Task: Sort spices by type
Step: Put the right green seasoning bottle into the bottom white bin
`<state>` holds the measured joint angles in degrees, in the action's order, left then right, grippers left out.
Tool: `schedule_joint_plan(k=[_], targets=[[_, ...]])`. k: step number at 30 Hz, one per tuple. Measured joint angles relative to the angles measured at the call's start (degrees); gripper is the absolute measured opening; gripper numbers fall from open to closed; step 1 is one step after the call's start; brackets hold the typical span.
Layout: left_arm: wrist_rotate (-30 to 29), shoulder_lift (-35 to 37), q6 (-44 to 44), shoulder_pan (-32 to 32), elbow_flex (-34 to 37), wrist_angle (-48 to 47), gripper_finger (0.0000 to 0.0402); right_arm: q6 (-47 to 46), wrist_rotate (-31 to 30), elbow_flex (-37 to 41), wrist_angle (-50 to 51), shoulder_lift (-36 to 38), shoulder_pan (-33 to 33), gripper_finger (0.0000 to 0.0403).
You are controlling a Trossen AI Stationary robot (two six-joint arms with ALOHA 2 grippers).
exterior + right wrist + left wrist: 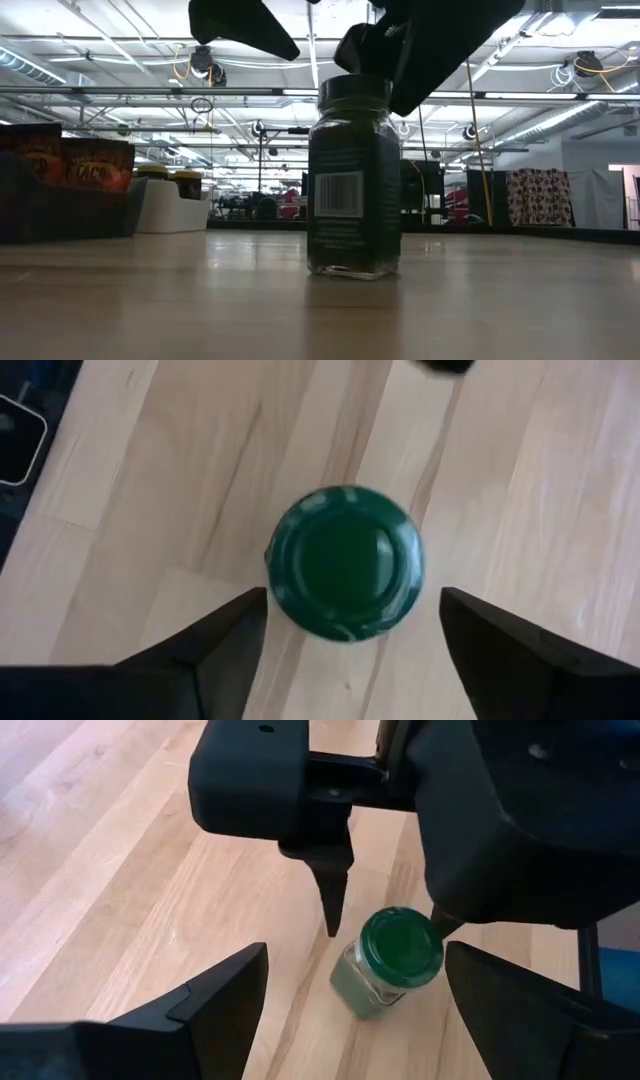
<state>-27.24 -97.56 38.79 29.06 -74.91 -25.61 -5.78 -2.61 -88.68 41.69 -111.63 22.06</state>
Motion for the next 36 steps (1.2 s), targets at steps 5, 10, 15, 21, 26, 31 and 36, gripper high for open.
schedule_joint_plan(k=[5,10,15,21,26,31,36], targets=[[0.0,0.0,0.01,-0.02,0.0,0.01,0.0306,0.69,-0.09,0.0,-0.2,0.83,-0.02,0.0292],[0.0,0.0,-0.03,-0.04,0.0,0.07,0.0306,1.79,-0.52,-0.02,4.09,3.65,-0.09,0.0291],[0.0,0.0,-0.06,-0.04,0.0,0.3,0.0306,1.72,-2.88,0.46,7.86,7.73,0.19,0.029],[-0.06,0.0,-0.9,0.26,0.0,1.06,0.0306,-2.26,-10.69,9.04,8.29,17.14,1.57,0.029],[-0.83,-1.25,-7.09,1.53,-0.02,4.7,0.0306,-11.82,-13.44,23.81,0.59,28.89,4.11,0.029],[-0.68,-4.84,-16.92,1.84,-0.02,11.65,0.0306,-20.48,-13.86,38.85,-12.24,39.4,7.08,0.029],[1.5,-9.1,-19.85,0.63,-0.02,15.67,0.0306,-26.29,-13.94,47.95,-19.94,44.97,9.35,0.029]])
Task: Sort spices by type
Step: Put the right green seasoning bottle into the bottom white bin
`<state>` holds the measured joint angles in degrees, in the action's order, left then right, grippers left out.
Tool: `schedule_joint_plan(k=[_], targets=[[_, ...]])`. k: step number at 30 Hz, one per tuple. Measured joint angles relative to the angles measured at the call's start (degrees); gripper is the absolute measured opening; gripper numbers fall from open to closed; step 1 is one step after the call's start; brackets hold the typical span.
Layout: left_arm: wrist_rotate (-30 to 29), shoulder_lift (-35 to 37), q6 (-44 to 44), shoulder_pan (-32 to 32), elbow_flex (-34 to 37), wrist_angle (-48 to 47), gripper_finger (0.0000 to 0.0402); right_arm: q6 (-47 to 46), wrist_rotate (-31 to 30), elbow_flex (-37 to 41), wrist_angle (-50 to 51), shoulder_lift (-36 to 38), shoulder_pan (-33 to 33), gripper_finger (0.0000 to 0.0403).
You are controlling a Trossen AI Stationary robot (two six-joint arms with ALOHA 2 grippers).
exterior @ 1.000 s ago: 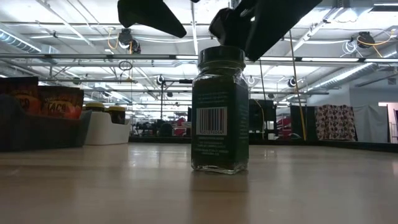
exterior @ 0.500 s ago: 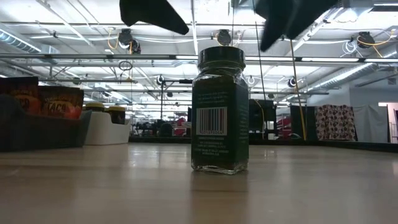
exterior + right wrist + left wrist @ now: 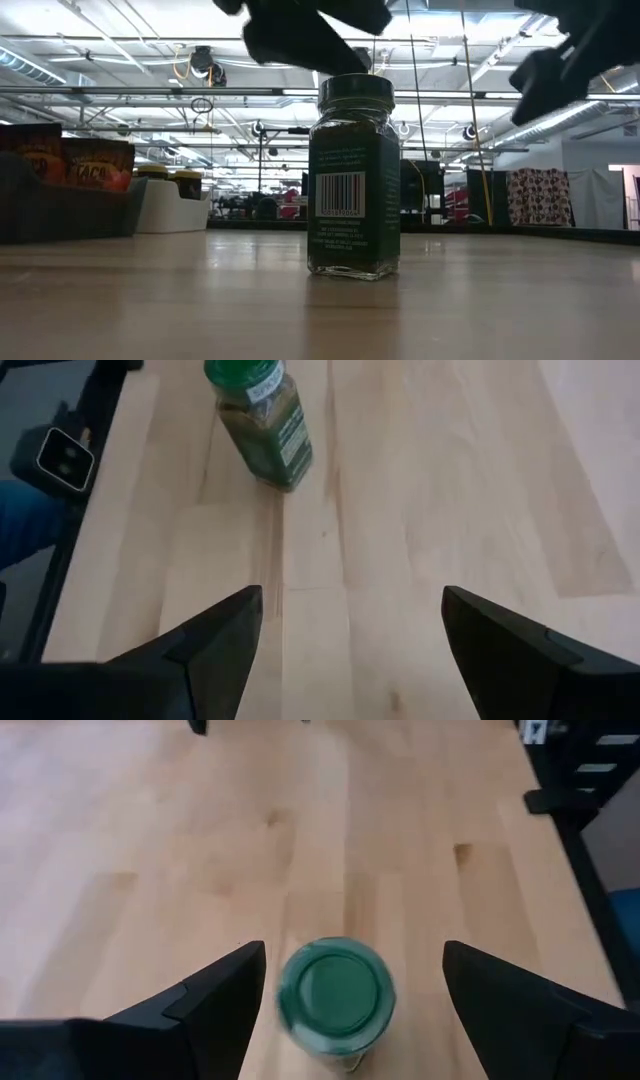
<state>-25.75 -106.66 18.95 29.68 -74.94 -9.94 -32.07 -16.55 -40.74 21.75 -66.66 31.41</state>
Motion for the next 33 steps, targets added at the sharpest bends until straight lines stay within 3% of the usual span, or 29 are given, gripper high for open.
schedule_joint_plan(k=[4,14,33], targets=[[4.73,-1.56,2.22,-1.86,0.0,1.35,0.0306,-1.13,-0.07,2.63,-1.96,0.75,0.66,0.029],[8.98,-2.0,3.89,-4.39,0.0,1.83,0.0306,0.6,-0.36,3.07,-2.75,0.25,0.57,0.029],[8.93,-4.6,7.68,-4.06,0.0,0.6,0.0306,2.2,-0.16,3.07,-3.97,0.25,0.57,0.029]])
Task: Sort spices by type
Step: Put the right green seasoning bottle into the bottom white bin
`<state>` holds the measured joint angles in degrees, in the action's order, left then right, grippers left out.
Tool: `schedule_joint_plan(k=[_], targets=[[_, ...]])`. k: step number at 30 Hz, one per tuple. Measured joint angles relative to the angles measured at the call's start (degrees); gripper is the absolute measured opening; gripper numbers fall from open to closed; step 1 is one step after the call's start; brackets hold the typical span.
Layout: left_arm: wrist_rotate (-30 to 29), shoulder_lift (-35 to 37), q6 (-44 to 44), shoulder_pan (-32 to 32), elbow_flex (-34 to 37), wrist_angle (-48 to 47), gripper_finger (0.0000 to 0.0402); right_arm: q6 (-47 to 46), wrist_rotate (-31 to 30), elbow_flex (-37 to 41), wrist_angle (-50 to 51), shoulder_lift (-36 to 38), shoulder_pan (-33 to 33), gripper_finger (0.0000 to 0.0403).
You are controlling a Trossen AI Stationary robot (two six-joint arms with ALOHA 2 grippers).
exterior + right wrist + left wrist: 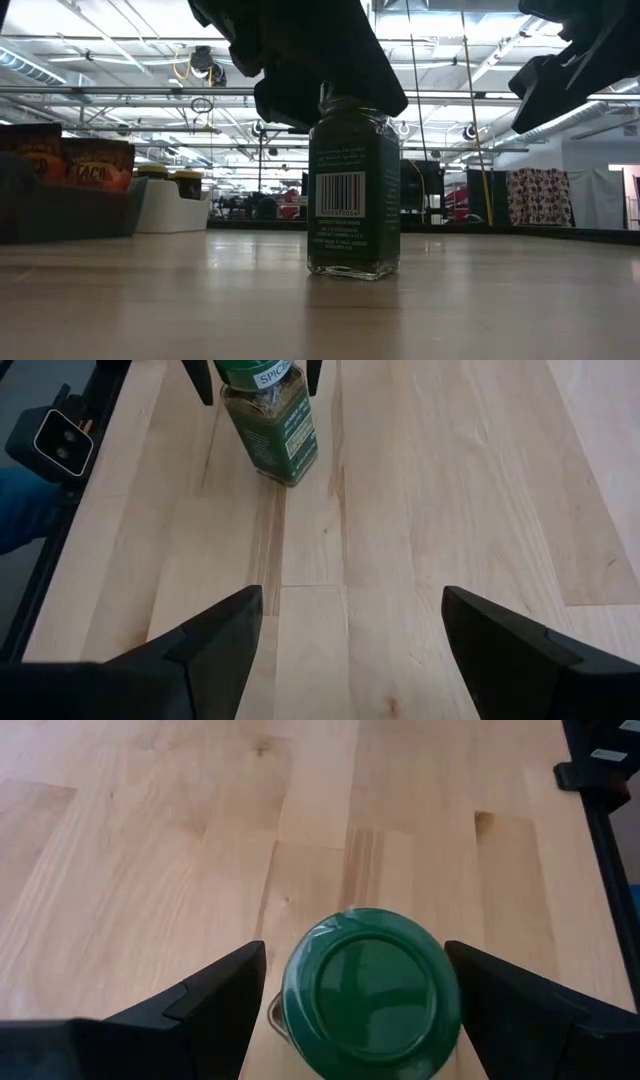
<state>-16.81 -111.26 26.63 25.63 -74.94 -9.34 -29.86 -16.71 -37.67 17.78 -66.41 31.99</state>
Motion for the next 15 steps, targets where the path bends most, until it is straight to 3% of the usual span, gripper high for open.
schedule_joint_plan(k=[8,15], targets=[[-1.4,0.0,-0.02,0.0,0.0,-0.2,0.0299,-0.09,0.0,0.0,0.0,-0.02,0.0,0.029],[-1.49,0.0,-0.13,0.0,0.0,-0.12,0.0229,-0.11,0.0,0.0,0.02,-0.02,0.0,0.029]])
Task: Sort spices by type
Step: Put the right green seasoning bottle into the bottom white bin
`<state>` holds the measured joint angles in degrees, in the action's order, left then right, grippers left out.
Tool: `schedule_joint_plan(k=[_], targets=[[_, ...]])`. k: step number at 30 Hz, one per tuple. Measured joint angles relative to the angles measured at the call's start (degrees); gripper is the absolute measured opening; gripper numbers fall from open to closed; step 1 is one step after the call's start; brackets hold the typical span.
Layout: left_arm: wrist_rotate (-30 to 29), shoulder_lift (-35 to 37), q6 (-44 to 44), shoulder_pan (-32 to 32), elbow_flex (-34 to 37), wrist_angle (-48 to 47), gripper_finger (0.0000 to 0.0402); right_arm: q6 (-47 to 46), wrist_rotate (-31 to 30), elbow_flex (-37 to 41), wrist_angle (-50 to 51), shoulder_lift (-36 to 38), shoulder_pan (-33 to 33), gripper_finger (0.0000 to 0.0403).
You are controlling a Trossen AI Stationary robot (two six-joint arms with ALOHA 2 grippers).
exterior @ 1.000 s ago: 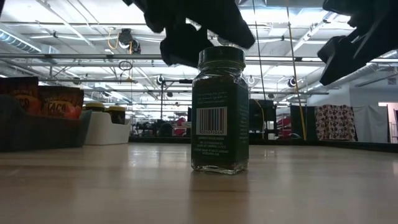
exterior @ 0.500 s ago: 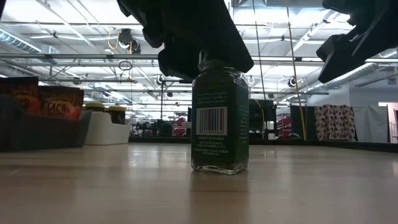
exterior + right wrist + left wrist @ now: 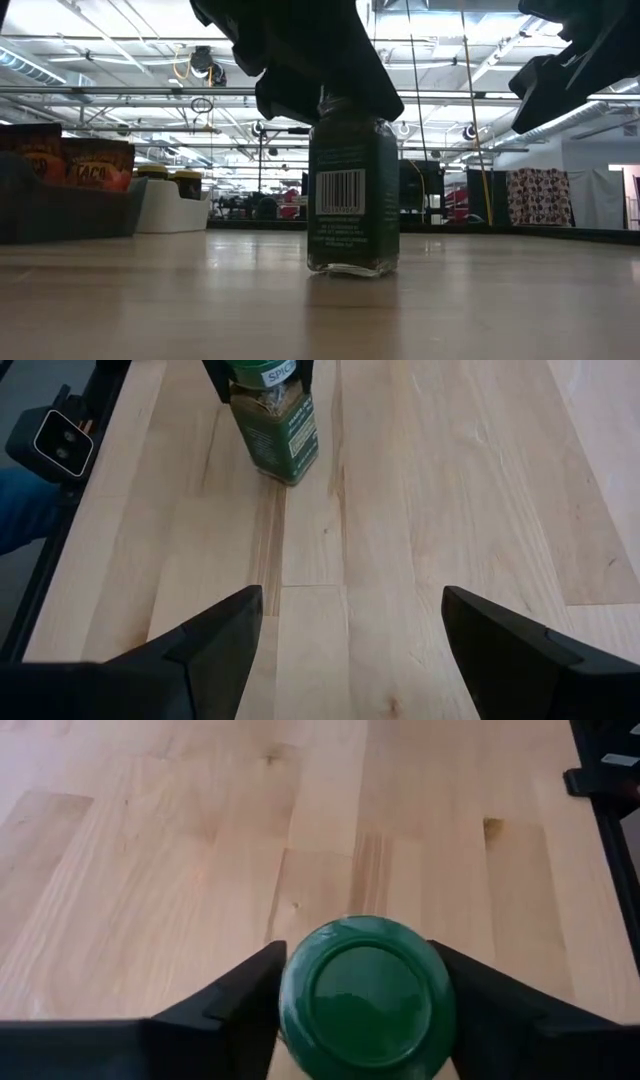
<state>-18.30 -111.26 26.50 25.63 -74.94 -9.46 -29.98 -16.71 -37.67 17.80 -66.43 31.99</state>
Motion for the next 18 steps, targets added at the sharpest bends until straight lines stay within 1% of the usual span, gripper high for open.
schedule_joint_plan(k=[2,10,15,18], targets=[[0.41,0.02,0.08,0.0,-0.02,0.18,0.0208,0.02,0.0,-0.02,0.0,0.0,0.0,0.029],[1.32,0.71,0.14,0.03,-0.02,-0.56,0.0208,-0.53,0.02,-0.02,0.05,0.0,0.0,0.029],[1.95,5.62,0.76,0.83,0.07,-3.42,0.0208,-0.87,0.04,0.0,0.07,-0.02,0.0,0.029],[1.02,9.58,3.5,1.86,0.02,-7.97,0.0208,-0.86,0.03,-0.01,0.08,-0.02,0.0,0.029]])
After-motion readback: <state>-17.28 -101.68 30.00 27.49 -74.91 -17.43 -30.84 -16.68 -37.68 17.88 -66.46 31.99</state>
